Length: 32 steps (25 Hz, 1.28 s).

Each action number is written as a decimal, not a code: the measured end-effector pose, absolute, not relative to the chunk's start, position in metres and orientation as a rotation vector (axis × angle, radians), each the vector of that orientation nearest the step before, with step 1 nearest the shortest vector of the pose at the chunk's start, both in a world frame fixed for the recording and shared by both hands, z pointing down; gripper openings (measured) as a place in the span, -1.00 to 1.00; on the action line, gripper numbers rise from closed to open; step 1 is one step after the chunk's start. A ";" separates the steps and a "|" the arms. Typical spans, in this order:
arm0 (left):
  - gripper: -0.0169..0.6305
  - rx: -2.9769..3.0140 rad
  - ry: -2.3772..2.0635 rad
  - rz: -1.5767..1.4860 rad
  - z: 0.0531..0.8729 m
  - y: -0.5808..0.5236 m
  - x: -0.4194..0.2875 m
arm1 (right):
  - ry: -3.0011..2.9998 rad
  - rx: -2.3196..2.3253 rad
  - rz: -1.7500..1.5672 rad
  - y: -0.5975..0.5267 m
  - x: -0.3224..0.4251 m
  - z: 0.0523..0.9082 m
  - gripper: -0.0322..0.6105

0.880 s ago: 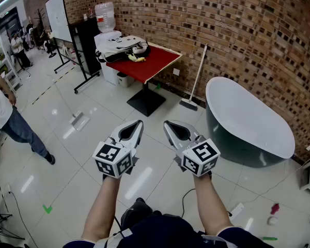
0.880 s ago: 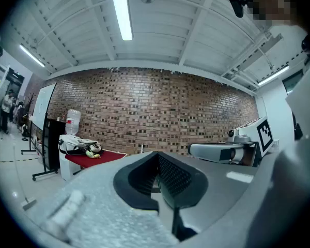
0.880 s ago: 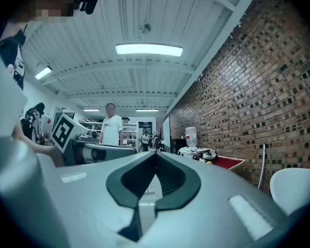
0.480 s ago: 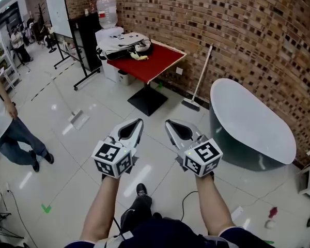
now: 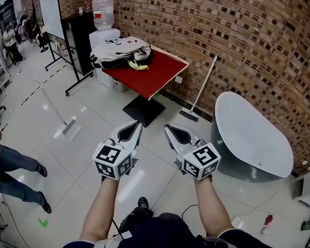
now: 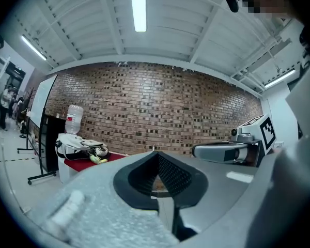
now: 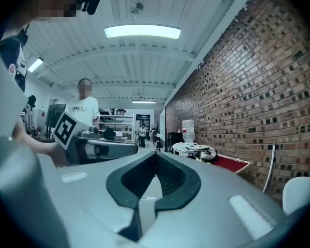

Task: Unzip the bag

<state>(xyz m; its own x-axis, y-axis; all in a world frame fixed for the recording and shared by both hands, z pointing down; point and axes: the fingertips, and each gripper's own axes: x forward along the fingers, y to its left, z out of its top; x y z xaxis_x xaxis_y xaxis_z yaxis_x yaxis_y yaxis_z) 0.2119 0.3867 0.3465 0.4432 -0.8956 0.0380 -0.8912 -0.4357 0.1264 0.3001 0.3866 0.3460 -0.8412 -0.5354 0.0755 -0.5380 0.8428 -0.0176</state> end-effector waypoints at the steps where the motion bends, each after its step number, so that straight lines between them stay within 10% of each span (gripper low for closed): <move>1: -0.94 2.564 -1.587 -0.053 0.346 0.374 0.206 | -2.948 0.868 0.053 0.375 0.294 0.344 -0.89; 32: -0.94 2.287 -1.819 0.071 0.412 0.014 0.059 | -2.998 0.501 0.139 -0.011 0.134 0.405 -0.89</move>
